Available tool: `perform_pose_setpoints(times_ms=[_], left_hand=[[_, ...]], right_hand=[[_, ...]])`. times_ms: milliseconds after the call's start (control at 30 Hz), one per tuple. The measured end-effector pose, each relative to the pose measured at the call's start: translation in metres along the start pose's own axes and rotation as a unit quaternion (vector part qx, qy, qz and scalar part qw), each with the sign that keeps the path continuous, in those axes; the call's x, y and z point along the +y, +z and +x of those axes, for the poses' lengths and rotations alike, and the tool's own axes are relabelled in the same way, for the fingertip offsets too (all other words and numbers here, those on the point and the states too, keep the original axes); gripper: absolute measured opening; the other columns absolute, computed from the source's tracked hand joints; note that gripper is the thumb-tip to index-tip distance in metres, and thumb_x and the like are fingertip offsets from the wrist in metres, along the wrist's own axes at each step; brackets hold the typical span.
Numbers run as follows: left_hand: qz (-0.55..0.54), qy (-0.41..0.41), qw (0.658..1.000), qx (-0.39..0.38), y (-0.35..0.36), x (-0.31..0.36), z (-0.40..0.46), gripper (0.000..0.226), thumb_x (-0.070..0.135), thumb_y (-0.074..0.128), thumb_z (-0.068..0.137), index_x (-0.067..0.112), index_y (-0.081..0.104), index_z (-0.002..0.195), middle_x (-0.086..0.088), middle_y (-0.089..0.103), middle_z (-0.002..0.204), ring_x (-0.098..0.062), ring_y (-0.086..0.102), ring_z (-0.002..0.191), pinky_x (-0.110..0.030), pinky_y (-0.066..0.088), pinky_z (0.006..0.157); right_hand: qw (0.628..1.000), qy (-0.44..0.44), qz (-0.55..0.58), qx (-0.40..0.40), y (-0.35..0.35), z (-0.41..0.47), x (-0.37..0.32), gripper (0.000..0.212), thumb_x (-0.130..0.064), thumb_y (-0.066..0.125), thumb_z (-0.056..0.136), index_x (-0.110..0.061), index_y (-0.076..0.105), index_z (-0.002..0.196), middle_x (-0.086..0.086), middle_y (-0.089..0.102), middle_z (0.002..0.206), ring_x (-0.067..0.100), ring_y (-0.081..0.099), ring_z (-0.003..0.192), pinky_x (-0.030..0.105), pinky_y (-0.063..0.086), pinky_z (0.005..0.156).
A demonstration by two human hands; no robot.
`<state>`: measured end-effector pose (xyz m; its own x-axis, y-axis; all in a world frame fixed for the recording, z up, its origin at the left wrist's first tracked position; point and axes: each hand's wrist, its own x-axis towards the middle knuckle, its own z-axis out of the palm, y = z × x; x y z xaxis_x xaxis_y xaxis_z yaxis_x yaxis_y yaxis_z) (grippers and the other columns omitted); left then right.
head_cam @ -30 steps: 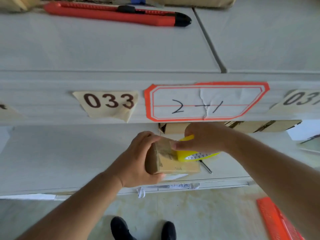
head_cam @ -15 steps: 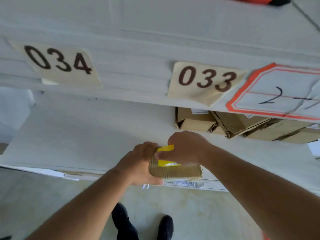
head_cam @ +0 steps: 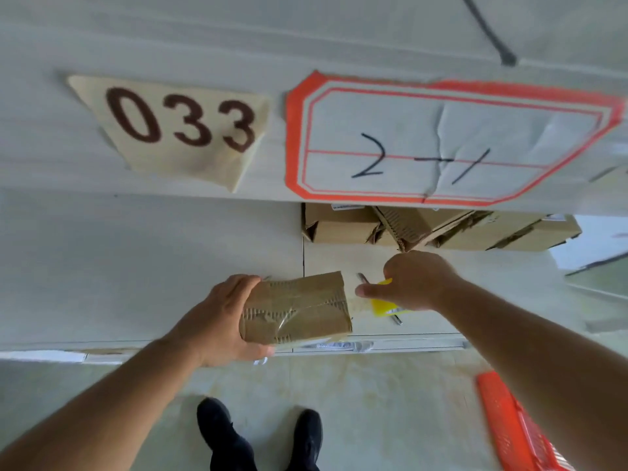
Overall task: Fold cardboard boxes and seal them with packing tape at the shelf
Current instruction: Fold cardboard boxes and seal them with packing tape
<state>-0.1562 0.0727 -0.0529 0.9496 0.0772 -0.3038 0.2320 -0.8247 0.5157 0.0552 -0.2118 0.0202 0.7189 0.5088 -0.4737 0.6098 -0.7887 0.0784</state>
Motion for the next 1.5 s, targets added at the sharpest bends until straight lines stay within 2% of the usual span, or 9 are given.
perform_pose_setpoints(times_ms=[400,500,633,833,967,1100,1233,1367,1500], left_hand=[[-0.006,-0.004,1.0,-0.008,0.001,0.0,0.001,0.126,0.083,0.077,0.056,0.037,0.014,0.155,0.021,0.019,0.151,-0.007,0.032,0.137,-0.031,0.043,0.109],[0.089,-0.005,0.996,-0.003,0.0,0.004,0.001,0.129,0.091,0.064,0.059,0.028,0.012,0.158,0.009,0.019,0.159,-0.017,0.021,0.151,-0.038,0.018,0.127],[0.218,0.053,0.974,-0.004,0.014,0.058,0.024,0.132,0.087,0.057,0.071,0.019,-0.01,0.162,-0.007,0.0,0.172,-0.026,-0.003,0.159,-0.059,-0.005,0.126],[0.181,0.091,0.979,0.009,0.035,0.13,0.067,0.121,0.069,0.071,0.071,0.026,0.001,0.161,-0.007,0.032,0.147,-0.031,0.034,0.14,-0.06,0.011,0.125],[-0.028,0.167,0.981,0.095,0.004,0.112,0.047,0.121,0.067,0.077,0.065,0.028,0.012,0.16,0.003,0.03,0.145,-0.016,0.029,0.138,-0.044,0.024,0.124],[-0.176,0.12,0.97,0.118,0.0,0.067,0.019,0.118,0.051,0.08,0.063,0.026,0.016,0.158,0.005,0.027,0.148,-0.002,0.038,0.138,-0.03,0.04,0.115],[-0.091,0.033,0.992,0.084,-0.012,0.025,-0.007,0.125,0.061,0.084,0.061,0.028,0.013,0.159,0.01,0.021,0.156,-0.009,0.03,0.147,-0.03,0.036,0.118],[-0.02,0.035,0.998,0.054,-0.028,0.054,-0.004,0.126,0.064,0.083,0.066,0.036,0.007,0.162,0.015,0.004,0.162,-0.01,0.009,0.152,-0.028,0.02,0.125],[-0.043,0.048,0.995,0.076,-0.028,0.056,0.003,0.116,0.068,0.082,0.054,0.04,0.022,0.15,0.015,0.024,0.143,-0.014,0.034,0.134,-0.036,0.039,0.116]], right_hand=[[0.998,0.019,0.042,-0.034,0.033,0.022,-0.006,0.082,-0.1,0.039,0.074,-0.021,0.06,0.076,-0.005,0.064,0.078,0.012,0.058,0.076,0.032,0.044,0.068],[0.997,0.012,0.047,-0.057,0.033,0.025,-0.01,0.075,-0.099,0.039,0.075,-0.025,0.054,0.076,-0.006,0.062,0.082,0.014,0.059,0.082,0.034,0.047,0.075],[0.997,0.006,0.045,-0.065,0.032,0.023,-0.012,0.068,-0.095,0.039,0.08,-0.028,0.046,0.072,-0.007,0.062,0.081,0.015,0.059,0.085,0.036,0.051,0.081],[0.996,0.03,0.056,-0.062,0.027,0.013,-0.009,0.079,-0.098,0.035,0.078,-0.022,0.057,0.073,-0.005,0.063,0.078,0.013,0.06,0.077,0.034,0.048,0.073],[0.994,-0.008,0.101,-0.034,-0.044,-0.022,-0.002,0.076,-0.093,0.041,0.08,-0.021,0.068,0.081,-0.005,0.063,0.084,0.018,0.062,0.085,0.035,0.046,0.07],[0.976,-0.071,0.204,-0.031,-0.114,-0.058,-0.034,0.052,-0.078,0.059,0.085,-0.028,0.069,0.093,-0.006,0.065,0.092,0.015,0.063,0.088,0.031,0.049,0.072],[0.977,-0.149,0.149,0.014,-0.111,-0.049,-0.112,0.048,-0.071,0.06,0.088,-0.027,0.05,0.07,-0.008,0.056,0.076,0.016,0.059,0.079,0.029,0.041,0.062],[0.976,-0.201,0.043,0.068,-0.103,-0.032,-0.143,0.049,-0.073,0.054,0.086,-0.024,0.059,0.082,-0.005,0.063,0.087,0.023,0.061,0.089,0.036,0.05,0.072],[0.979,-0.189,0.052,0.054,-0.111,-0.031,-0.124,0.051,-0.073,0.056,0.086,-0.024,0.065,0.091,-0.006,0.06,0.086,0.023,0.058,0.087,0.032,0.044,0.067]])
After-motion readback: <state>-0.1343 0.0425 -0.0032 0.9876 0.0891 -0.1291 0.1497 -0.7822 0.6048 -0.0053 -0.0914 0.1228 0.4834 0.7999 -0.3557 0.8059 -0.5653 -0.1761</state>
